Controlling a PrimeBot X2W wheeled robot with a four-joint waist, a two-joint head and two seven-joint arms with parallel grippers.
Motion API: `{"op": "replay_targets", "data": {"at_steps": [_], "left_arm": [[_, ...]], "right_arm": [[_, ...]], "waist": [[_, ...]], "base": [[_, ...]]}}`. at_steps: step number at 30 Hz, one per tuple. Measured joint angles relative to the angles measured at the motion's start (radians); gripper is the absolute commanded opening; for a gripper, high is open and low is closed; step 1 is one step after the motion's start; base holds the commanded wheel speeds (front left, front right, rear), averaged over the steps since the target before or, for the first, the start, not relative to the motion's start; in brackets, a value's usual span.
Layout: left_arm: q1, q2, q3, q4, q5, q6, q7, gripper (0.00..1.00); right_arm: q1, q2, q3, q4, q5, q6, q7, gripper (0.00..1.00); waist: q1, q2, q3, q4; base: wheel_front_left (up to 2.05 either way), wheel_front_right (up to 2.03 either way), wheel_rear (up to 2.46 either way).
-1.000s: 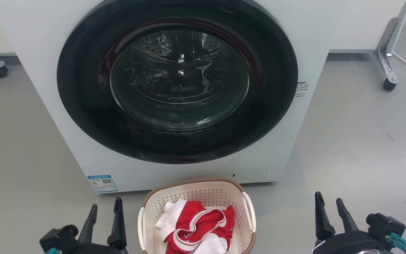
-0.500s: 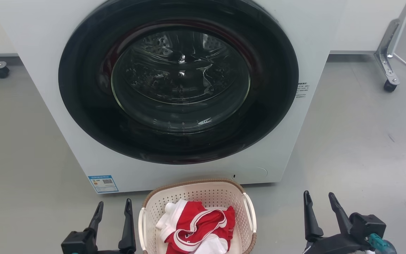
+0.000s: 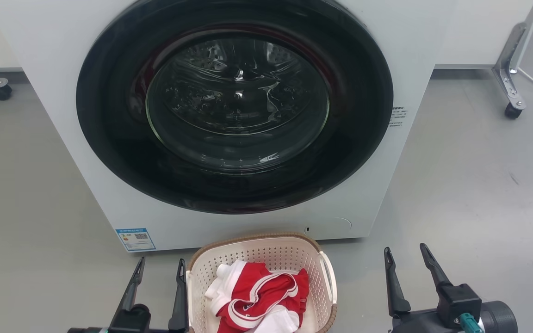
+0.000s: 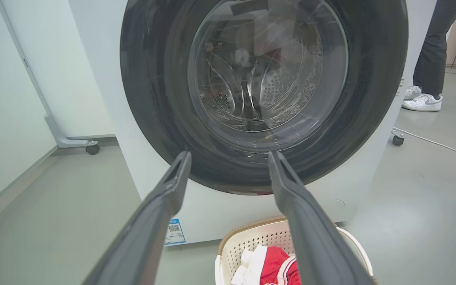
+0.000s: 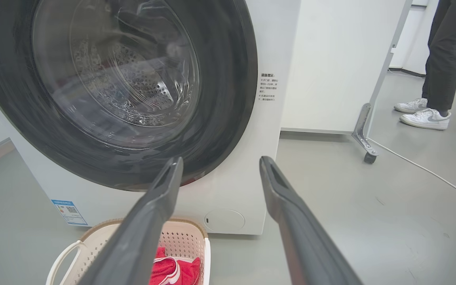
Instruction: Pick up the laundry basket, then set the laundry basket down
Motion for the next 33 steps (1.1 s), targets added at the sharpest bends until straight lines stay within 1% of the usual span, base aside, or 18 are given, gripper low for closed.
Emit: {"op": "replay_targets", "data": {"at_steps": [1,3,33], "left_arm": [[0.000,0.000,-0.002,-0.003,0.019,0.004,-0.003,1.00],[0.000,0.000,-0.004,-0.010,0.040,0.008,-0.007,1.00],[0.001,-0.006,0.002,-0.052,0.035,0.008,-0.007,1.00]], "right_arm": [[0.000,0.000,0.003,-0.002,-0.011,-0.006,-0.003,1.00],[0.000,0.000,0.007,-0.005,-0.042,-0.008,-0.009,1.00],[0.001,0.000,-0.005,-0.038,-0.050,-0.011,-0.009,1.00]], "waist": [[0.0000,0.0000,0.000,0.000],[0.0000,0.0000,0.001,0.000],[0.0000,0.0000,0.014,0.000]], "base": [[0.00,0.00,0.00],[0.00,0.00,0.00],[0.00,0.00,0.00]]}}
